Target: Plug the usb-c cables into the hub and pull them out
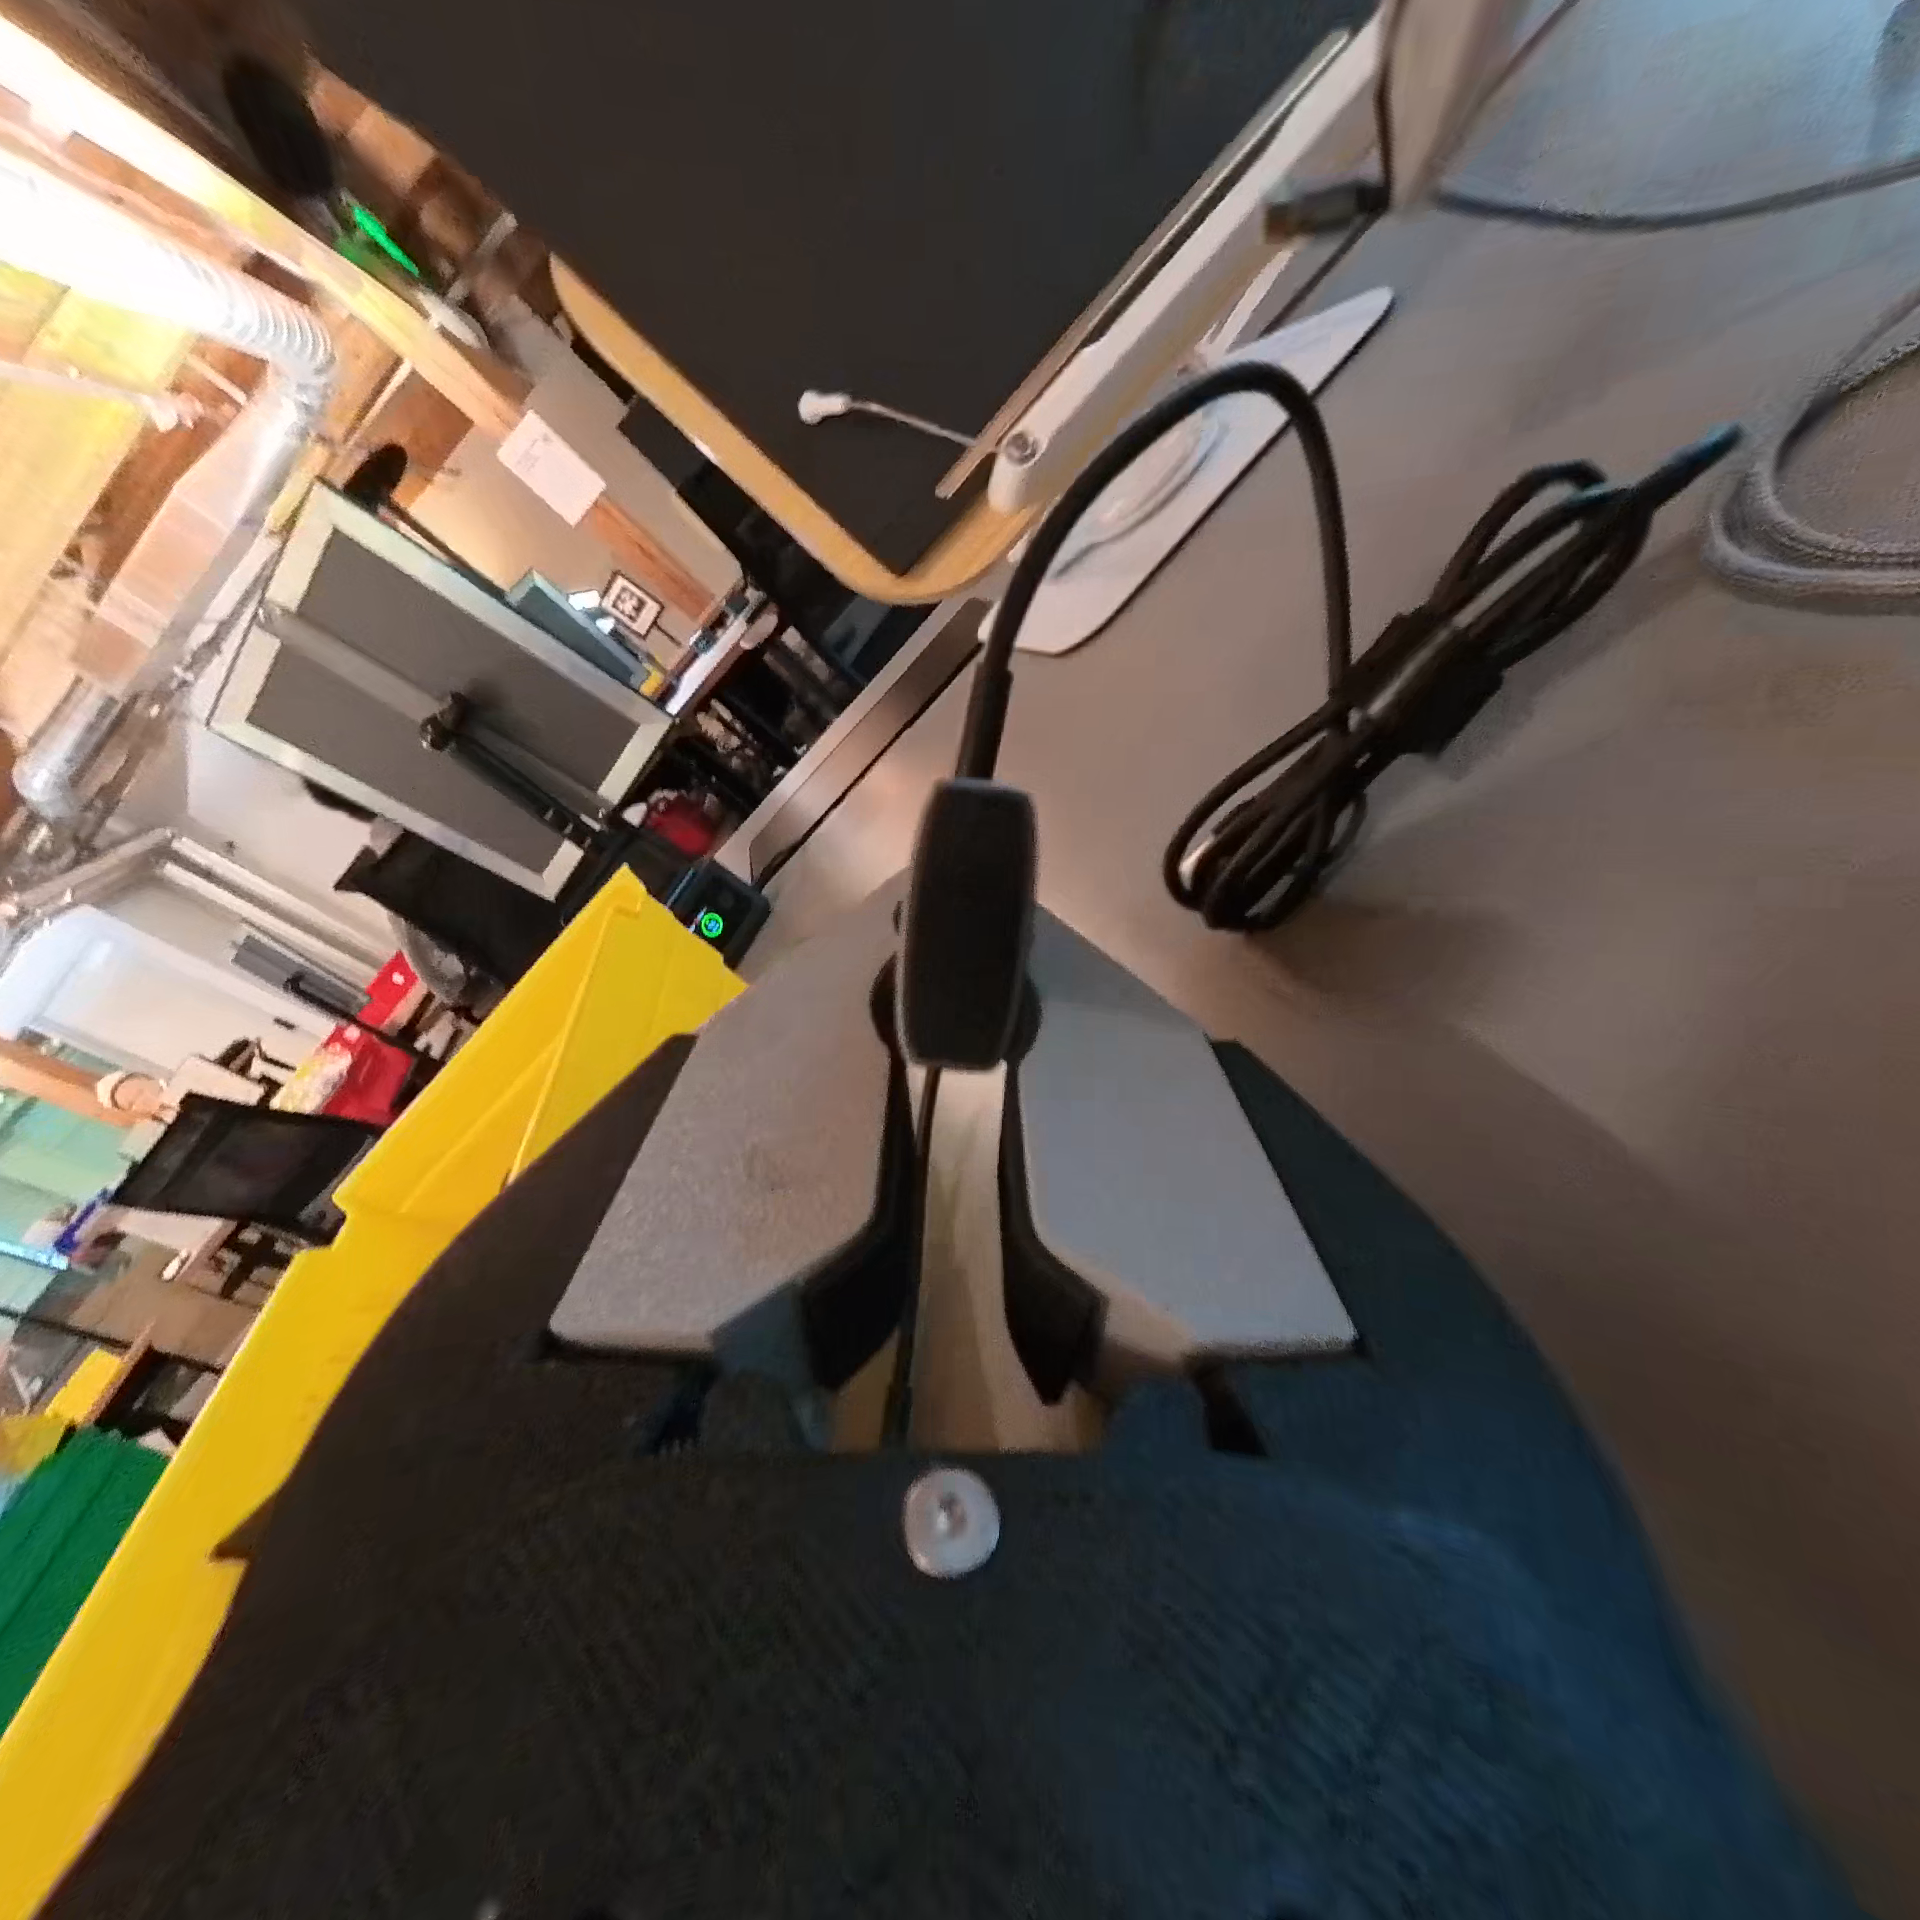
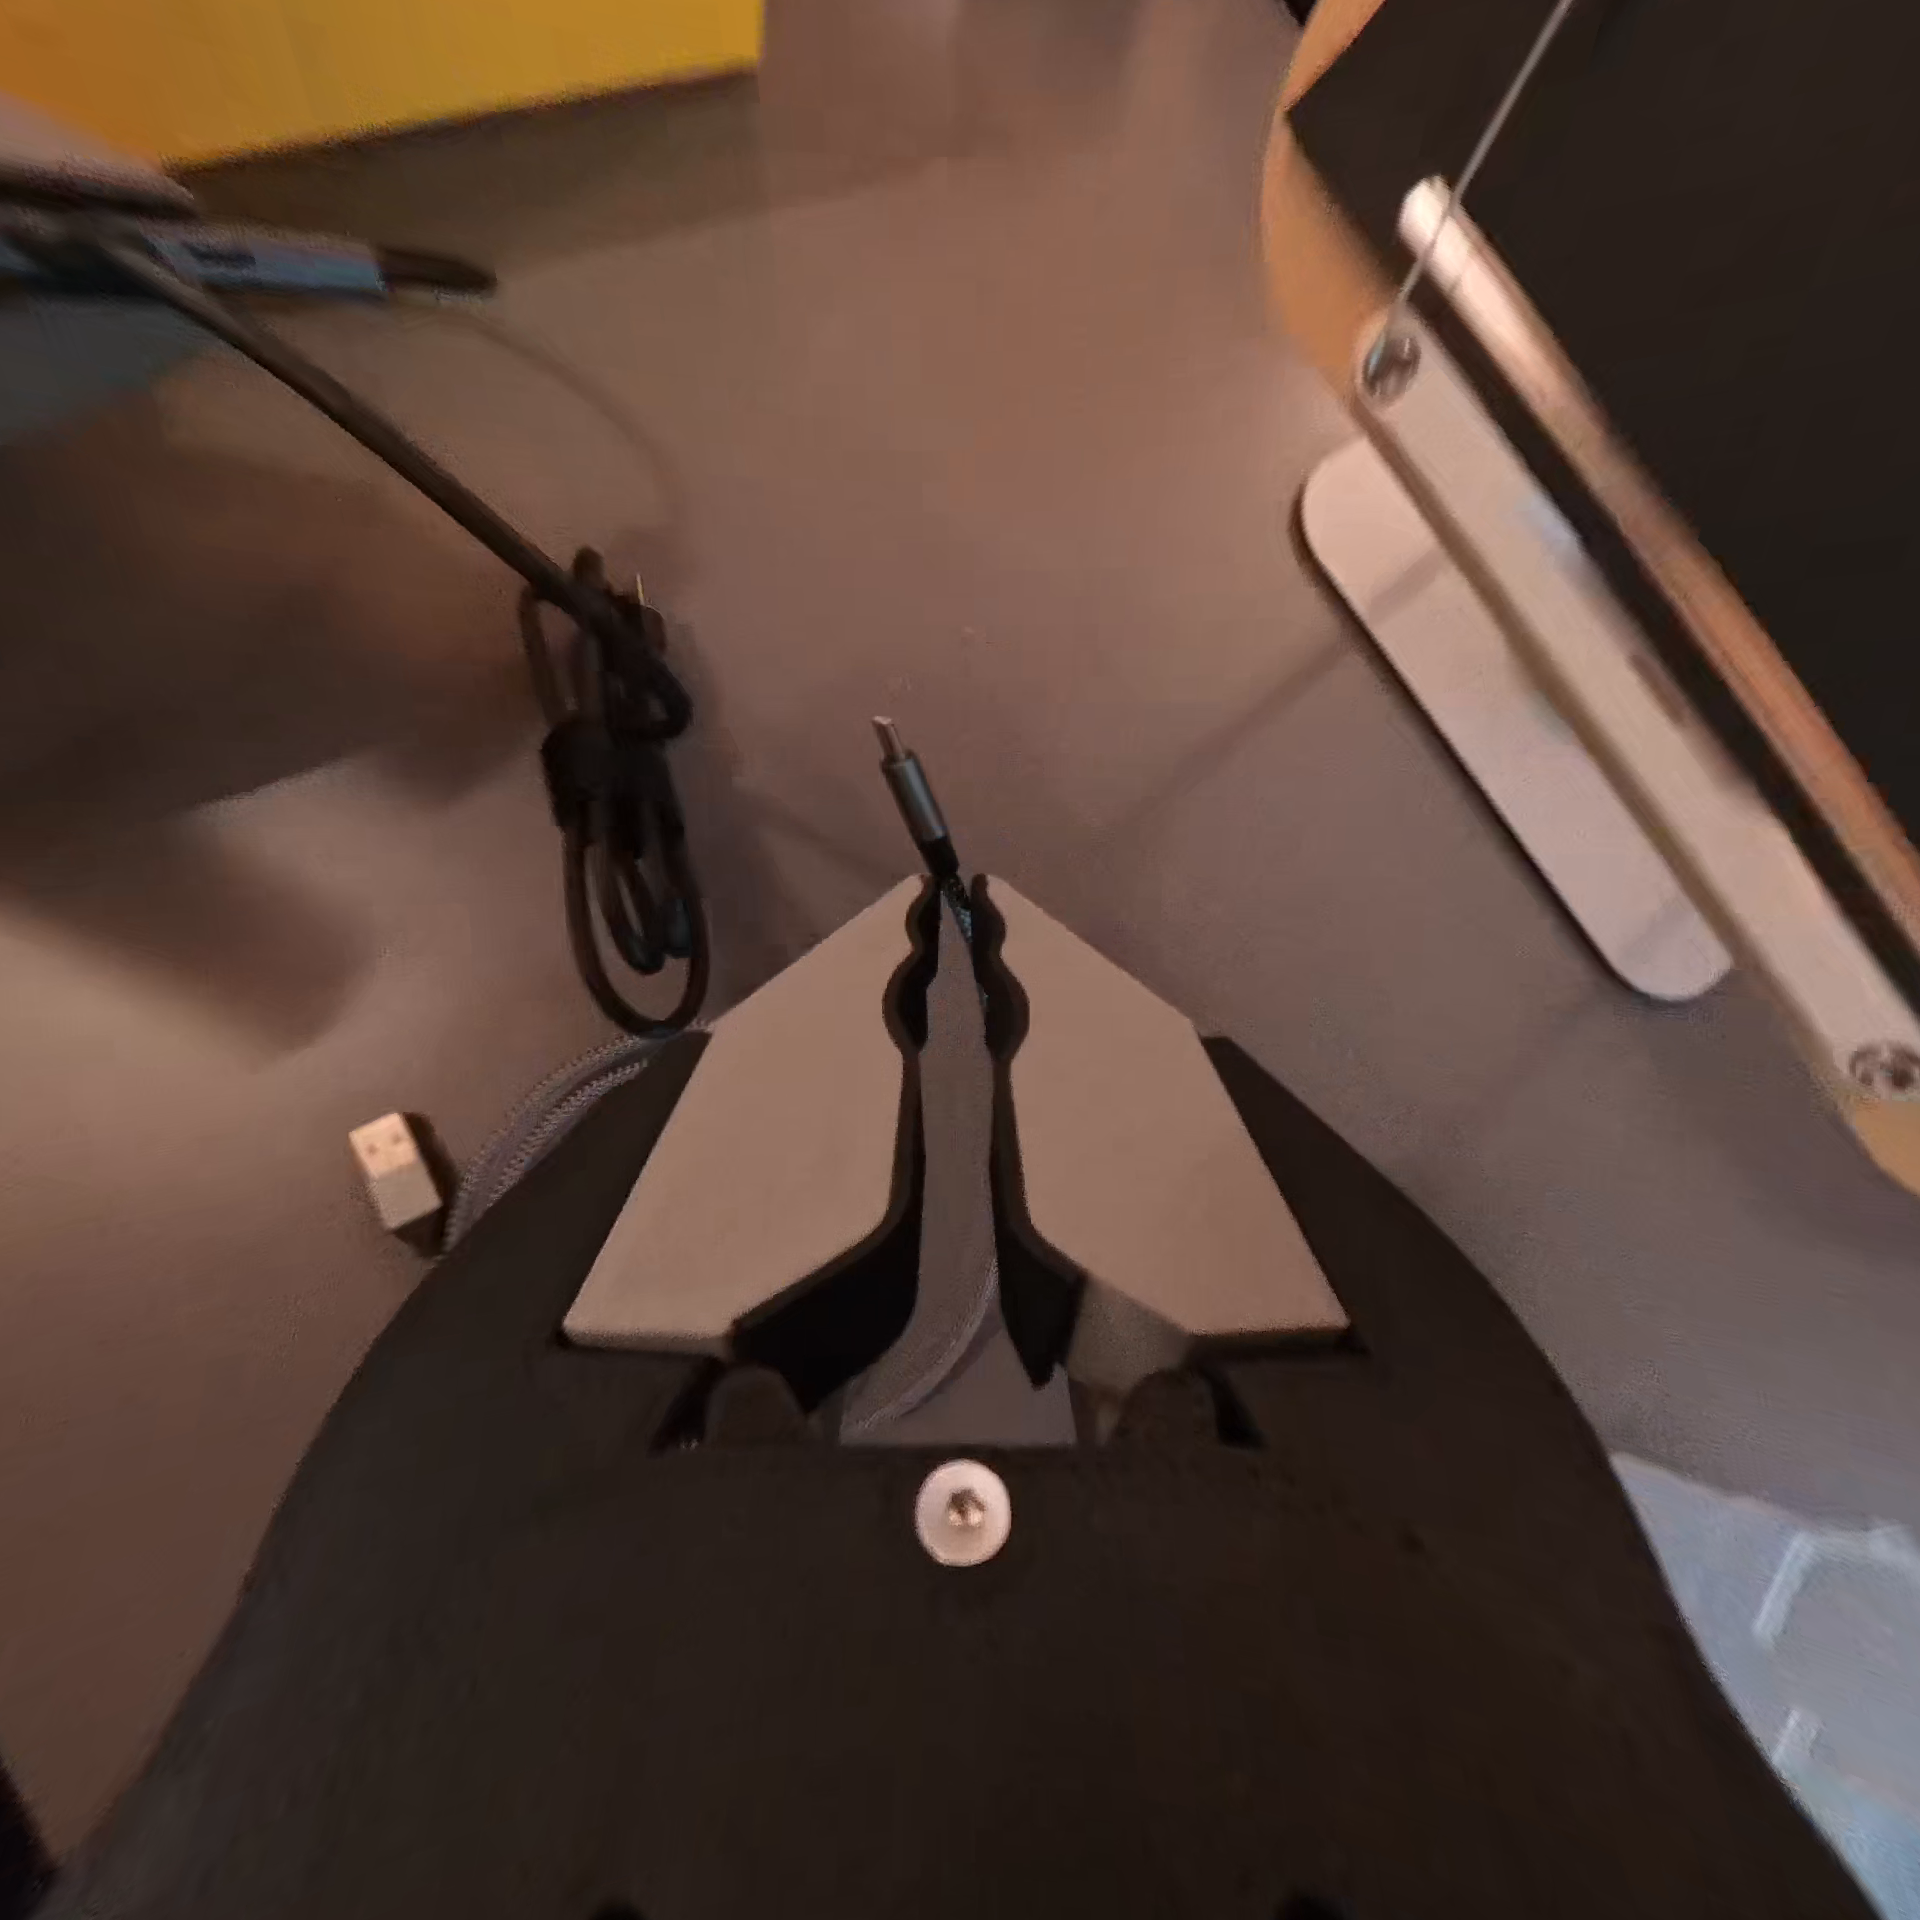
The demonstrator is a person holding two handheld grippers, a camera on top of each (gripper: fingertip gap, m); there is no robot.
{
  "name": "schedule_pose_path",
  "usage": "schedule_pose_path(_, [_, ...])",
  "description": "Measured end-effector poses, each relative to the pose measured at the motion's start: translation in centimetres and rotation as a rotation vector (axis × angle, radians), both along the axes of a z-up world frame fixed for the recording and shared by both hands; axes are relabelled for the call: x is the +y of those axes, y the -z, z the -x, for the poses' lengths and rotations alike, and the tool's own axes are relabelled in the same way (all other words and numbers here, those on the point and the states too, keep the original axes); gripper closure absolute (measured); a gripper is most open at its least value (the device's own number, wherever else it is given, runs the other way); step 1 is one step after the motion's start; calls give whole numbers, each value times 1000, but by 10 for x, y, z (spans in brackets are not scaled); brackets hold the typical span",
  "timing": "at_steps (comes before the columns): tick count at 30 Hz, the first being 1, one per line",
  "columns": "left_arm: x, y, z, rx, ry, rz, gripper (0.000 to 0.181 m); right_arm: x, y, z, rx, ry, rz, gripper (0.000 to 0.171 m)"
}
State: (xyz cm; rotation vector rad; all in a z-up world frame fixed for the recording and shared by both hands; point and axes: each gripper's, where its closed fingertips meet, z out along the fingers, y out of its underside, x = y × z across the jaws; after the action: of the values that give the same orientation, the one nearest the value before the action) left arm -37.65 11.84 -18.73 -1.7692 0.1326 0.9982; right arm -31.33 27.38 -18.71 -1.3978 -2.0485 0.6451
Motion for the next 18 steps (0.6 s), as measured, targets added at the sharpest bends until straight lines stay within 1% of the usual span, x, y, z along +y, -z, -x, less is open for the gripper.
schedule_pose_path(2, [5, 2, -10, 1, 58, 7, 173, 8, 10, -9, 27, 52, -77, 166])
schedule_pose_path(4, [8, 2, -19, -24, 109, 1, 173, 7, 0, -17, 113, 78, -142, 151])
schedule_pose_path(7, [10, 1, -25, -26, 146, -6, 173, -20, -21, -32, 208, 14, -129, 135])
schedule_pose_path(9, [11, 1, -28, -32, 168, -9, 173, -39, -29, -42, 214, -46, -122, 118])
schedule_pose_path(12, [14, 2, -37, -42, 220, -9, 173, -87, -36, -50, 223, -214, -53, 94])
schedule_pose_path(13, [15, 2, -41, -36, 240, -8, 173, -103, -36, -51, 230, -266, -53, 95])
schedule_pose_path(15, [17, 3, -50, -16, 273, 6, 173, -119, -32, -45, 251, -307, -121, 110])
schedule_pose_path(16, [18, 3, -55, -1, 292, 12, 173, -126, -28, -41, 257, -323, -152, 114])
schedule_pose_path(18, [20, 6, -65, 16, 330, 31, 173, -138, -15, -33, 250, -360, -181, 118])
